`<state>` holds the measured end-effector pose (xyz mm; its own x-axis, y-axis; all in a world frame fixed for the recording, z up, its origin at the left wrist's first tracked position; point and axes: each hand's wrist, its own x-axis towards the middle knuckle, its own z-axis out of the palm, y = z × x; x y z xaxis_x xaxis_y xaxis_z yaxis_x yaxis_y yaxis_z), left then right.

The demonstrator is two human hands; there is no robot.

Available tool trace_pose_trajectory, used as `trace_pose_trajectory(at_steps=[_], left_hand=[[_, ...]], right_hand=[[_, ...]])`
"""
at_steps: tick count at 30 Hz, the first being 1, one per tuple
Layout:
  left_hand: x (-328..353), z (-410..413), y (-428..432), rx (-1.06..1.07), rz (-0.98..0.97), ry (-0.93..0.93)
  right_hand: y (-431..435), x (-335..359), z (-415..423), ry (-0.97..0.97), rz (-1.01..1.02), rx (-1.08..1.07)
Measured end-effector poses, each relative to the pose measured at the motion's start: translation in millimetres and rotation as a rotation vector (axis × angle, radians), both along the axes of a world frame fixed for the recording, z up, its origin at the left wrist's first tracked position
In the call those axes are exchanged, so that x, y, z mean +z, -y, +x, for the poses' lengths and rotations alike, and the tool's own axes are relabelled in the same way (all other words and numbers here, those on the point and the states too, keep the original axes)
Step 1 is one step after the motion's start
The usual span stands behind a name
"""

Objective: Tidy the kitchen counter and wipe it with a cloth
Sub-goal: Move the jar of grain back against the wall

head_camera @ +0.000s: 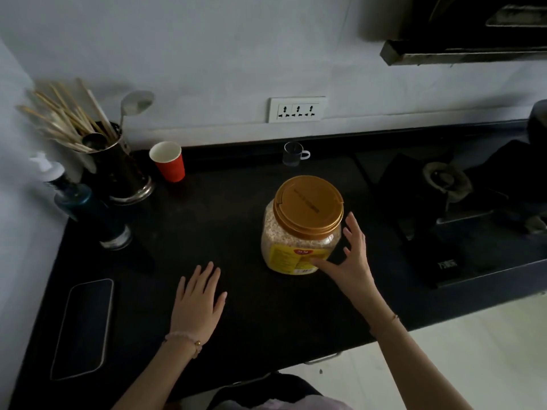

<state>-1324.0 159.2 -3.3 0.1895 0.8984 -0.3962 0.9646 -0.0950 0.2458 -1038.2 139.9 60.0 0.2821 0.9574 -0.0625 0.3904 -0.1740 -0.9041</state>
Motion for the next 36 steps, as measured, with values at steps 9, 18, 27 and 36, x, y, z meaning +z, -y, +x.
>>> trace_pose_trajectory(at_steps=[9, 18, 27, 36], left_hand=[[3, 0, -4, -0.003, -0.012, -0.007], [10, -1, -8, -0.005, 0.038, 0.016], [8, -8, -32, 0.010, 0.040, 0.041], [-17, -13, -37, 0.042, 0.097, -0.001]], right_hand=[[-33, 3, 14, -0.084, 0.007, 0.255], [-63, 4, -4, -0.089, 0.067, 0.163], [-155, 7, -21, -0.125, 0.067, 0.271], [-257, 16, -38, -0.146, 0.068, 0.408]])
